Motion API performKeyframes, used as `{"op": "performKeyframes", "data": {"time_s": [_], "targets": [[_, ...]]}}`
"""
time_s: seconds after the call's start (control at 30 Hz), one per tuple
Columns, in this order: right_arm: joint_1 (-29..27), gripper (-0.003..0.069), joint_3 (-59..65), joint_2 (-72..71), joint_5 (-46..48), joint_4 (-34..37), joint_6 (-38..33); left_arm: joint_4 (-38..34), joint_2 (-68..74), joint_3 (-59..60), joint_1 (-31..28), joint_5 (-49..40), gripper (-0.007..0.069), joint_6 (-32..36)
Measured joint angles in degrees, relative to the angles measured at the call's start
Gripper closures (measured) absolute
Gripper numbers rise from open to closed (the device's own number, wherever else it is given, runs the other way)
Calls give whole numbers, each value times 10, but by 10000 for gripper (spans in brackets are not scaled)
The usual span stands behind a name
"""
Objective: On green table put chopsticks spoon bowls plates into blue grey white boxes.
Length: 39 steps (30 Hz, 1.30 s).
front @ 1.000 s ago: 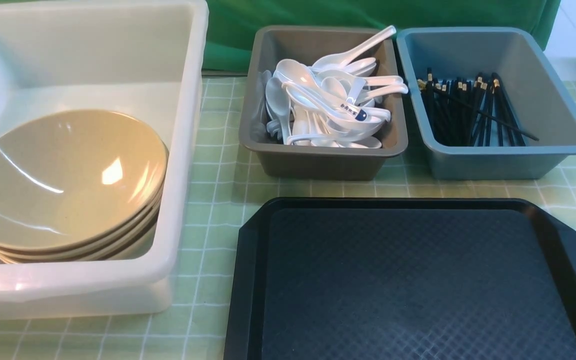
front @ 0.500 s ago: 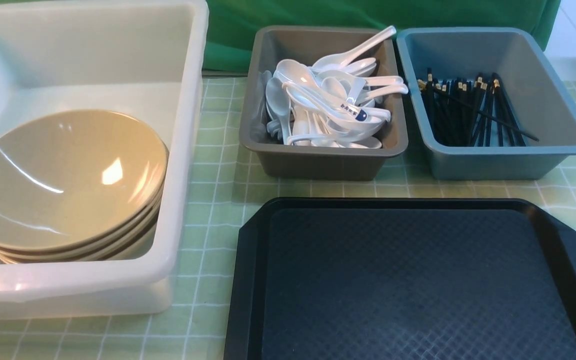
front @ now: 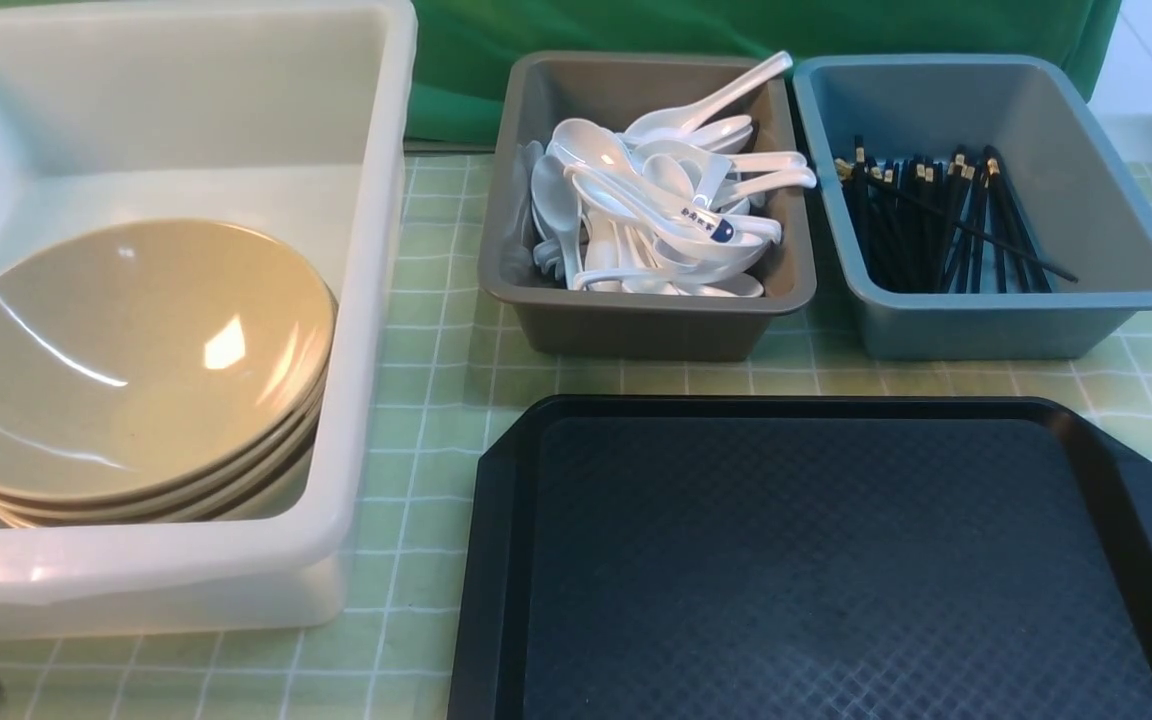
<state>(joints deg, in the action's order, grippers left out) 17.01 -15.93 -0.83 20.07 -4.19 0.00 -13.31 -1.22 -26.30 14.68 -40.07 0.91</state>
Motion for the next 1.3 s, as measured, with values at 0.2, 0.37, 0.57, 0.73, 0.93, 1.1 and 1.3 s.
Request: {"op": "performKeyframes", "data": {"time_s": [0.2,0.37,0.57,0.73,0.93,1.1,1.3], "targets": [[0,612,0,0,0,0,0,161,0,116,-54,123,627,-32],[0,612,0,0,0,0,0,178,1,233,-154,167,627,-36],[0,612,0,0,1,0,0,191,1,274,-161,196,627,-33],[0,611,0,0,1,0,0,199,1,275,-140,200,627,-33],[0,610,0,0,1,0,0,198,1,275,-138,201,627,-33],[0,603,0,0,2,0,0,197,1,275,-138,202,627,-33],[0,599,0,0,2,0,0,196,1,275,-138,203,627,-33]]}}
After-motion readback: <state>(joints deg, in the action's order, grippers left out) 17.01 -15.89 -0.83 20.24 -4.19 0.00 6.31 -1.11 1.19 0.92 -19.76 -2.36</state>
